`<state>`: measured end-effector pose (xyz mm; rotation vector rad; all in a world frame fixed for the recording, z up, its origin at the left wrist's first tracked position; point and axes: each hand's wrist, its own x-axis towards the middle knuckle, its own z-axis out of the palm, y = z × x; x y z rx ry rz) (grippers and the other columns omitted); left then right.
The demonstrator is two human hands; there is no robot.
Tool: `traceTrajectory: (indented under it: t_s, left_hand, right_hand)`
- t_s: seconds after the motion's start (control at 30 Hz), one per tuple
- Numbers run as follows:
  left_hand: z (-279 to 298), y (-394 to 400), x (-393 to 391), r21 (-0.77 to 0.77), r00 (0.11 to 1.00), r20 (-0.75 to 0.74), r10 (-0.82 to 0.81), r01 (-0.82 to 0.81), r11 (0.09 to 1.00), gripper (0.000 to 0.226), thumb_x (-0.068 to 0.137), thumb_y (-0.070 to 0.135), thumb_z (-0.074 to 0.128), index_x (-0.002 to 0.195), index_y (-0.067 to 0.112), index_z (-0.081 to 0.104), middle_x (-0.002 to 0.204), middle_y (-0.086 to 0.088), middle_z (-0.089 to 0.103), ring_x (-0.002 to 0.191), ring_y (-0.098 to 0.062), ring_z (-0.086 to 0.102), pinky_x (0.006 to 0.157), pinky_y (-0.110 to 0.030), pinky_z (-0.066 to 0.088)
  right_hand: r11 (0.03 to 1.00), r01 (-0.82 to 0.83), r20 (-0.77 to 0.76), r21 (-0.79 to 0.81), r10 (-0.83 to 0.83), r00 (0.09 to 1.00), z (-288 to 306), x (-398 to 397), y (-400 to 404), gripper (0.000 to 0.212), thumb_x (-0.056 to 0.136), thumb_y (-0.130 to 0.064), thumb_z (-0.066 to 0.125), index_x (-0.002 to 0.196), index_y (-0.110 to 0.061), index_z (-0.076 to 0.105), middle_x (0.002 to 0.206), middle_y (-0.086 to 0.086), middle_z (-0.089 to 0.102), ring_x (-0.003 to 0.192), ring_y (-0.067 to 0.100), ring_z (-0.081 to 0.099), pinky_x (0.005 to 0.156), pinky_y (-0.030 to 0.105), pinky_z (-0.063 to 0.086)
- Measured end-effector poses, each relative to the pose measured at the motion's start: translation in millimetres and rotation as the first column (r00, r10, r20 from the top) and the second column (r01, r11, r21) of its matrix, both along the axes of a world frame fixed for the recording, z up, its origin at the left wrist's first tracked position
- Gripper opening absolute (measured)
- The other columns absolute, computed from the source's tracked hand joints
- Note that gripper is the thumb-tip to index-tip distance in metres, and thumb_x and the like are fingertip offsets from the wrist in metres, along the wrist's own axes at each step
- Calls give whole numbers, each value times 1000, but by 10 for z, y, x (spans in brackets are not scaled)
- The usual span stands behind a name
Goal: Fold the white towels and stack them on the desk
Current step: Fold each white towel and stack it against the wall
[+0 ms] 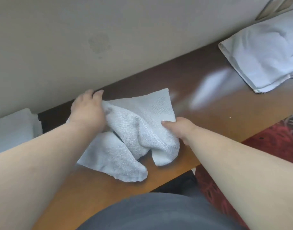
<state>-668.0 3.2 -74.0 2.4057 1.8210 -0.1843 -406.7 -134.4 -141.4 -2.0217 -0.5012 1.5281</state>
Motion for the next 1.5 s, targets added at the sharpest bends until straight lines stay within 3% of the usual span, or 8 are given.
traceTrajectory:
  t_s: [0.1,0.3,0.5,0.73,0.9,1.07,1.2,1.5]
  left_hand:
    - [-30,-42,648,26,967,115,-228,227,974,63,86,16,51,147,23,36,151,-6,34,135,-30,31,111,-41,26]
    - [-302,-31,1764,-234,969,166,-182,218,948,48,95,25,46,142,25,37,135,-6,45,122,-28,43,92,-38,39]
    - [-617,395,2089,-413,989,7,-149,139,900,37,96,30,42,133,28,48,131,-5,51,120,-29,47,96,-45,45]
    - [-654,473,1935,-259,847,531,2,160,953,26,101,38,30,111,26,50,96,7,58,88,-14,56,71,-31,41]
    - [-529,511,2036,-260,704,701,117,100,960,20,99,41,31,98,34,50,90,13,61,82,0,57,65,-23,41]
    - [-606,699,2275,-211,764,641,72,85,974,16,95,44,29,91,38,43,84,11,59,78,-8,57,64,-30,43]
    - [-796,904,2537,-193,840,538,70,41,980,15,86,42,30,89,31,39,80,7,53,70,-12,50,56,-28,31]
    - [-1107,1080,2664,-283,881,473,15,136,949,28,85,55,48,97,35,63,80,14,65,76,-13,64,68,-28,51]
  right_hand:
    - [993,91,-2,82,-91,996,-59,-65,77,30,85,-32,73,109,-17,63,102,3,72,91,25,70,89,42,55]
    - [987,-55,156,152,31,987,-23,-34,75,39,85,-40,64,113,-39,38,94,-7,64,81,13,63,65,30,48]
    - [990,-21,-101,142,35,994,-121,159,18,20,88,-41,65,105,-30,65,95,-6,74,88,15,71,87,38,56]
    - [980,-111,-322,165,160,933,48,378,39,23,90,-36,68,110,-24,69,99,-9,75,91,8,71,79,23,51]
    - [954,-24,-188,298,83,979,183,464,37,15,87,-39,70,96,-27,72,89,-11,76,81,7,72,72,24,55]
    - [912,10,40,411,-28,999,206,651,-57,23,82,-44,70,101,-49,60,90,-24,71,79,-4,67,62,8,46]
    - [965,-79,-5,251,82,997,116,965,-48,27,84,-33,73,107,-36,60,96,-15,73,84,8,71,80,34,55]
    - [920,-392,37,-30,392,919,27,1239,-130,23,87,-45,66,93,-25,73,89,-5,75,87,16,70,89,39,54]
